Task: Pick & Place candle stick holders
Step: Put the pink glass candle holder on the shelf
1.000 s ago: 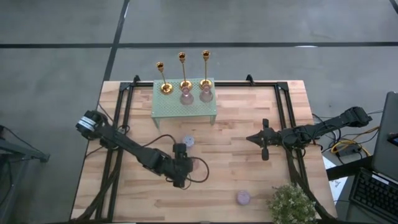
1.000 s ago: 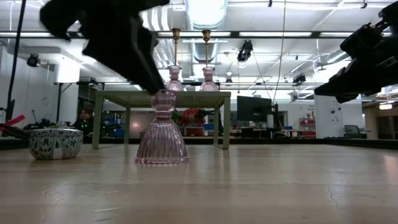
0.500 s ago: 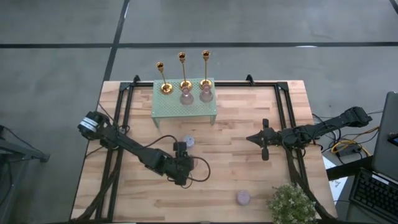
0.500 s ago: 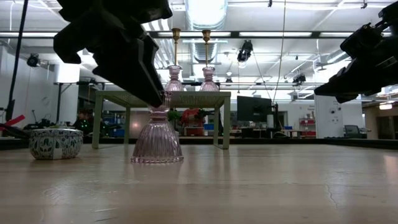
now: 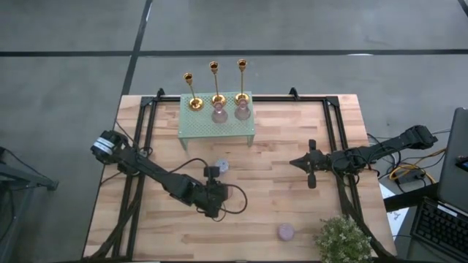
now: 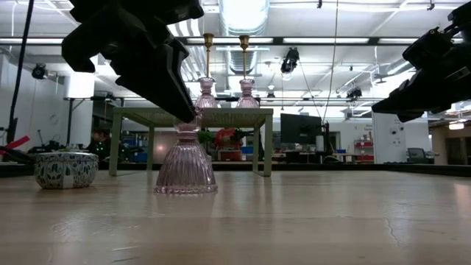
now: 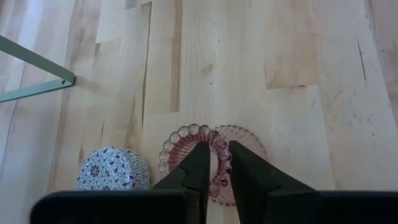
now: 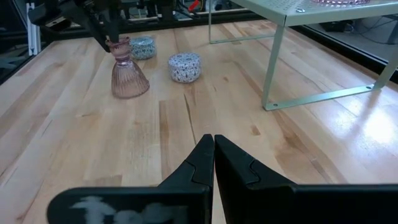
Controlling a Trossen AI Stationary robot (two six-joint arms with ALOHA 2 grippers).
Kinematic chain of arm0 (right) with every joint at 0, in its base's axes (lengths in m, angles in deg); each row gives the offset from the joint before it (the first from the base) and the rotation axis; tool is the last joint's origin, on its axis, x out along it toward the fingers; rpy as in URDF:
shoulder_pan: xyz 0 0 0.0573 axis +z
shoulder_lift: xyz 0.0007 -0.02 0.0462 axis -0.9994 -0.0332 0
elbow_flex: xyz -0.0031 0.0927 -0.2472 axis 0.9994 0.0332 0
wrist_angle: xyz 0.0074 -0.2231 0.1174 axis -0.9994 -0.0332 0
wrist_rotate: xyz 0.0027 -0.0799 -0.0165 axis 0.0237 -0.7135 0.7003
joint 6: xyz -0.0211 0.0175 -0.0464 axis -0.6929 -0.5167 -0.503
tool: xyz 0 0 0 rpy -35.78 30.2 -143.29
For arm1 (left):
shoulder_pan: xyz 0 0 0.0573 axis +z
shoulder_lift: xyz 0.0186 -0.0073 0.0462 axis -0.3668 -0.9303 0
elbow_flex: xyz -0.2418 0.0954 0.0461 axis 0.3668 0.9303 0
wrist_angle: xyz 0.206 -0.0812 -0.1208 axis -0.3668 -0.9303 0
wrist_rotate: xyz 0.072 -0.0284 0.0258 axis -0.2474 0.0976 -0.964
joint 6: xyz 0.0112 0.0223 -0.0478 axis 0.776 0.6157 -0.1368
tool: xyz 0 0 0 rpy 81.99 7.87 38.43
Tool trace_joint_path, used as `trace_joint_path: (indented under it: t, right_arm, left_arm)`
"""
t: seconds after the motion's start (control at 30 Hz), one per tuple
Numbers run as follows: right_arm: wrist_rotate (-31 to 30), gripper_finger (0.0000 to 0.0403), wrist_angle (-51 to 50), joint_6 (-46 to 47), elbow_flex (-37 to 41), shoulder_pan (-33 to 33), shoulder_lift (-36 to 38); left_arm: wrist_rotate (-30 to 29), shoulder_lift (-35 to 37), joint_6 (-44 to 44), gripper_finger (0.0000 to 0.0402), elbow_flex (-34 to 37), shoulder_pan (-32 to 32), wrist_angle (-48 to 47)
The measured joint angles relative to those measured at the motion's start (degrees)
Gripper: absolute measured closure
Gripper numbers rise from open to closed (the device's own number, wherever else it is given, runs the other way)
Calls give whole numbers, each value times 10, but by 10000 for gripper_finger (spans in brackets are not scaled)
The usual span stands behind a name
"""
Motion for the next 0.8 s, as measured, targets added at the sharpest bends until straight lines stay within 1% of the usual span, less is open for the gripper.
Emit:
trace_joint_path:
  t: [0.1,0.2,0.37,0.57,0.8]
  right_arm:
    - [0,394,0,0,0,0,0]
    - [0,394,0,0,0,0,0]
    - [0,394,0,0,0,0,0]
    - [0,394,0,0,0,0,0]
    - [0,394,0,0,0,0,0]
  left_arm:
    - [1,1,2,365,-7,0,-4]
    - [12,8,6,370,-20,-1,-15]
    - [10,36,-9,371,-68,-2,-130]
    - [2,75,-15,372,-114,-2,-223]
    - [-65,128,-20,372,-156,3,-333]
